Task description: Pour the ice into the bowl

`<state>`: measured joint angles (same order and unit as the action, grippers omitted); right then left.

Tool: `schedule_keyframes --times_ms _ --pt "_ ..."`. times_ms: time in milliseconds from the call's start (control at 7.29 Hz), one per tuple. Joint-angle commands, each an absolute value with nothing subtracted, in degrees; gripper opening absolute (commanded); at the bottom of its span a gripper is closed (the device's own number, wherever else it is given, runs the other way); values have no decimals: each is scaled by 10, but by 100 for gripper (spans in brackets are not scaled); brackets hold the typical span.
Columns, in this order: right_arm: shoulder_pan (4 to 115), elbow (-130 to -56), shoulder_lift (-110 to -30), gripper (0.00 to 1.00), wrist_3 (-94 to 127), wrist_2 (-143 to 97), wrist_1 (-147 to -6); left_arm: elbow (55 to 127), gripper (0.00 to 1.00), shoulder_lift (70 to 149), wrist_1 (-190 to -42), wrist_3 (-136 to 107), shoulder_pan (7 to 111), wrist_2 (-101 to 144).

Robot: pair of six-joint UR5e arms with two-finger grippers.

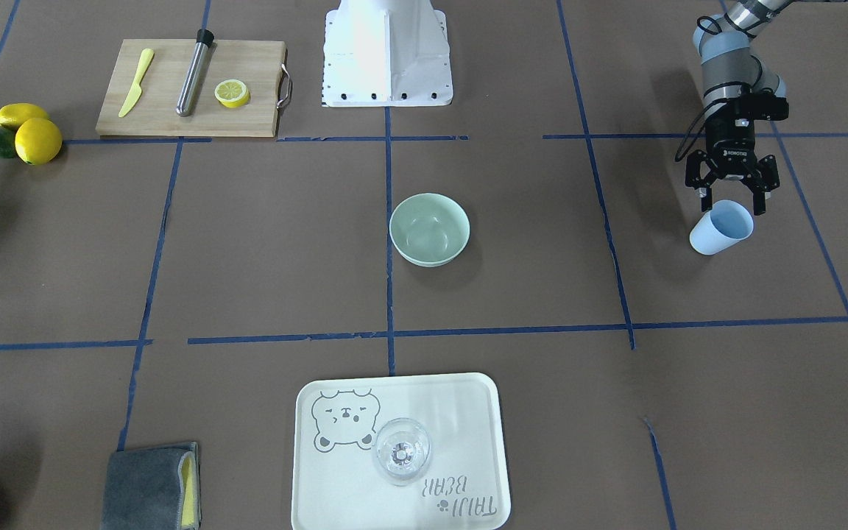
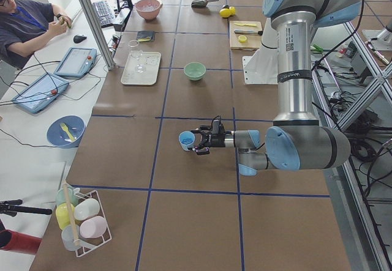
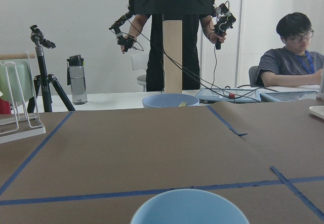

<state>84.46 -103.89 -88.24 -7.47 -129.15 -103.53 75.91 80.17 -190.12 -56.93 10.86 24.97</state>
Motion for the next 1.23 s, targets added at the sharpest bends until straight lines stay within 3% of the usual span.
schedule_keyframes --times_ms 0,1097 --pt "845 -1039 -882 100 -75 -1291 -1035 741 100 829 -1900 -569 108 250" --pt "845 -1040 -881 100 -75 -1286 -1035 722 100 828 -1884 -576 138 294"
